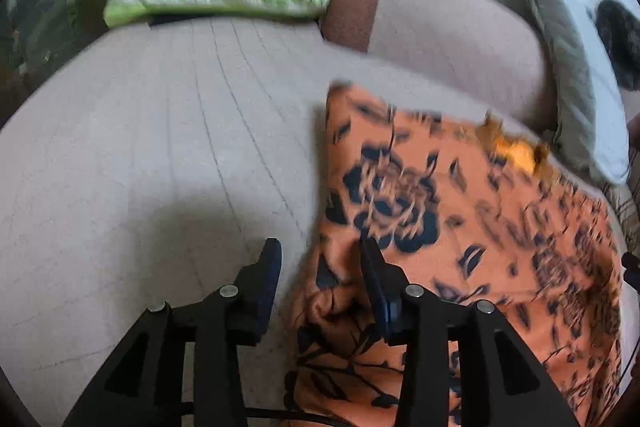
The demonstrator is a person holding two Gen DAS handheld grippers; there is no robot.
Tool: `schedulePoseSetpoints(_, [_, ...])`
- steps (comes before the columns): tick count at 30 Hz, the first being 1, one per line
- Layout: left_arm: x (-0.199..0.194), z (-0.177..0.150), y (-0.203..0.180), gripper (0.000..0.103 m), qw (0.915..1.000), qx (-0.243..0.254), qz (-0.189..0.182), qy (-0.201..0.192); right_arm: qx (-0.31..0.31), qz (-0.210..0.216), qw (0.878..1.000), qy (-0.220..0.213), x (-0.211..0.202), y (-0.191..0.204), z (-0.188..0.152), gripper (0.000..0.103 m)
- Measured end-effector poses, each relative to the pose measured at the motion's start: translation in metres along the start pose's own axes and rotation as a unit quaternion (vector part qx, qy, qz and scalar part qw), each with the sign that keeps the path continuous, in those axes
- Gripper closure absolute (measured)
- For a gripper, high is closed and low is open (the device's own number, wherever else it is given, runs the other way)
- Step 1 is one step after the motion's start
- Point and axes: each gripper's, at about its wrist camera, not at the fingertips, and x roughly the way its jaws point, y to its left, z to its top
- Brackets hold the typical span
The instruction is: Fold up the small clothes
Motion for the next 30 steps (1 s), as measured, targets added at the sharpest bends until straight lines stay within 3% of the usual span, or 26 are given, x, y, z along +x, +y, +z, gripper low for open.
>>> schedulePoseSetpoints(3, [-0.023,0.005,-0.009,0.057,0.9981,0.025,-0.005,-0.056,-0.025,0.061,0.997,-0.032,-0.016,0.015,0.002,0.034])
schedulePoseSetpoints(4, [-0.022,0.005,-0.011,0.053,0.9979,0.034,0.007,-0.054,-0.028,0.078,0.996,-0.034,-0.013,0.018,0.003,0.033])
schedulePoseSetpoints(5, [-0.01,0.003,-0.011,0.052,0.9988,0.037,0.02,-0.026,-0.023,0.091,0.995,-0.026,-0.007,0.019,0.005,0.031])
schedulePoseSetpoints(7, [0.024,-0.005,-0.002,0.049,0.9974,0.023,0.044,0.053,0.007,0.079,0.996,0.047,0.042,0.007,0.002,0.028])
schedulePoseSetpoints(8, [0.029,-0.007,0.007,0.048,0.9985,0.006,0.028,0.047,0.03,0.048,0.993,0.103,0.068,-0.004,-0.005,0.028])
schedulePoseSetpoints(9, [0.024,-0.005,0.009,0.048,0.9988,0.001,0.023,0.043,0.065,0.047,0.991,0.106,0.074,-0.017,-0.011,0.043])
schedulePoseSetpoints(10, [0.018,-0.002,0.01,0.049,0.9986,0.0,0.029,0.044,0.082,0.063,0.993,0.065,0.053,-0.02,-0.01,0.044])
schedulePoseSetpoints(11, [0.003,-0.001,0.018,0.049,0.9993,-0.02,0.029,0.015,0.077,0.065,0.993,0.061,0.043,-0.017,-0.01,0.04])
schedulePoseSetpoints(13, [-0.021,0.0,0.037,0.049,0.9966,-0.061,0.043,-0.036,0.017,0.05,0.998,0.04,0.011,-0.003,-0.014,0.037])
schedulePoseSetpoints(16, [-0.04,-0.002,0.058,0.049,0.9946,-0.074,0.055,-0.049,-0.027,0.05,0.998,0.012,-0.027,0.002,-0.034,0.034])
schedulePoseSetpoints(21, [-0.048,-0.033,0.052,0.049,0.9996,-0.006,0.029,0.0,-0.018,0.055,0.998,0.015,-0.073,-0.023,-0.091,0.034])
schedulePoseSetpoints(24, [-0.051,-0.039,0.029,0.048,0.9992,0.031,-0.02,0.012,-0.012,0.061,0.998,0.033,-0.087,-0.029,-0.131,0.034])
schedulePoseSetpoints(25, [-0.05,-0.042,0.02,0.043,0.9986,0.051,-0.012,0.01,-0.011,0.063,0.997,0.038,-0.094,-0.037,-0.14,0.034])
schedulePoseSetpoints(26, [-0.038,-0.046,0.011,0.038,0.9966,0.075,0.023,0.027,-0.011,0.062,0.997,0.042,-0.099,-0.043,-0.147,0.034])
schedulePoseSetpoints(28, [-0.007,-0.056,0.014,0.035,0.9897,0.08,0.065,0.099,-0.009,0.047,0.997,0.066,-0.096,-0.048,-0.166,0.034])
schedulePoseSetpoints(29, [-0.014,-0.055,0.018,0.035,0.9933,0.061,0.056,0.081,-0.003,0.045,0.996,0.073,-0.097,-0.052,-0.171,0.034])
schedulePoseSetpoints(30, [-0.019,-0.053,0.018,0.035,0.9918,0.057,0.066,0.094,-0.001,0.046,0.996,0.071,-0.1,-0.054,-0.173,0.034])
